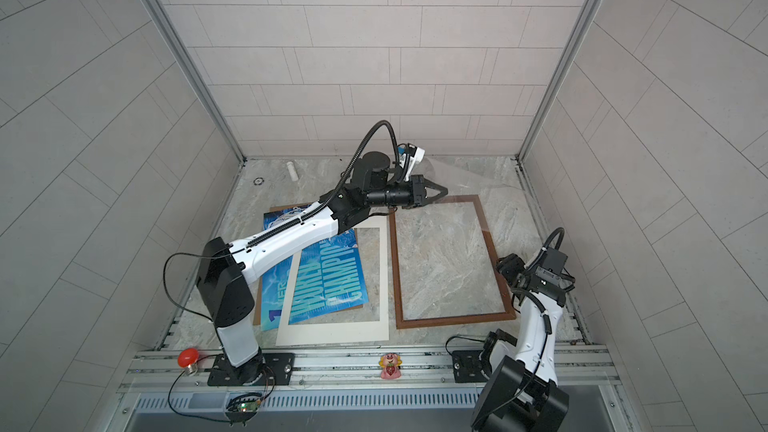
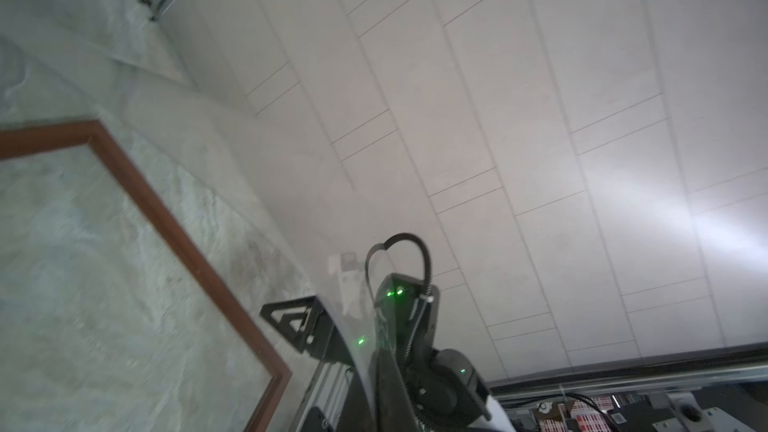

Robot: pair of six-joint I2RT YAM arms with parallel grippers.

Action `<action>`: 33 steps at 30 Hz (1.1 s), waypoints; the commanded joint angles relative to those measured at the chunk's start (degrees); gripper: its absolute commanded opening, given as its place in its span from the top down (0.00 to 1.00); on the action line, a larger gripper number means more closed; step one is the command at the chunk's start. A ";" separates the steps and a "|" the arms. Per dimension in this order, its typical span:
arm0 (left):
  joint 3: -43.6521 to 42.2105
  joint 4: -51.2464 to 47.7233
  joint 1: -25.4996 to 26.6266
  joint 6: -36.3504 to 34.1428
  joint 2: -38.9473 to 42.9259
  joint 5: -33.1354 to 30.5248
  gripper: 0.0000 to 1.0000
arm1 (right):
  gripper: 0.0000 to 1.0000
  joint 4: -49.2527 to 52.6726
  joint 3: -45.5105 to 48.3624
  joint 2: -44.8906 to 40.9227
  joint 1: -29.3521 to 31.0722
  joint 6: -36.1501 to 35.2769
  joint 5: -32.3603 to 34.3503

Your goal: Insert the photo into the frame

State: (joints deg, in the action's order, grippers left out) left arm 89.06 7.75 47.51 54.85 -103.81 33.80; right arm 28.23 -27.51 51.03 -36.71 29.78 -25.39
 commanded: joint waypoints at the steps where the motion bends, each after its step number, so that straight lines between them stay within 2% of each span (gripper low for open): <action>1: -11.97 9.54 -0.76 2.63 2.25 -4.35 1.00 | 0.29 -0.78 0.00 2.91 -0.83 -1.99 2.21; 3: -16.96 10.69 -0.58 1.99 2.91 -6.33 1.00 | 0.28 -0.96 -0.62 4.97 -0.88 -2.60 1.51; 13: -31.57 19.26 -0.55 5.17 1.77 -5.28 1.00 | 0.26 -3.11 -1.54 12.98 -0.84 -4.06 0.72; 18: -33.13 20.17 -1.29 6.64 2.43 -4.51 1.00 | 0.26 -0.93 -2.34 16.20 -0.84 -5.94 -0.32; 22: -33.68 19.52 -3.05 6.70 3.25 -1.68 1.00 | 0.27 -1.40 -3.20 18.70 -0.50 -6.05 -3.62; 27: -34.15 17.34 -5.69 4.89 4.03 3.19 1.00 | 0.29 -1.06 -2.32 22.78 0.07 -6.24 -10.50; 33: -35.15 12.07 -8.97 0.04 6.50 8.32 1.00 | 0.29 -0.30 -1.40 23.08 1.47 -5.61 -14.51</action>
State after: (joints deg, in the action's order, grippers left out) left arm 54.72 22.35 39.40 58.52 -100.07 37.58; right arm 24.45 -30.81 73.23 -36.16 24.38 -36.62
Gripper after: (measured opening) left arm 0.048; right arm 0.708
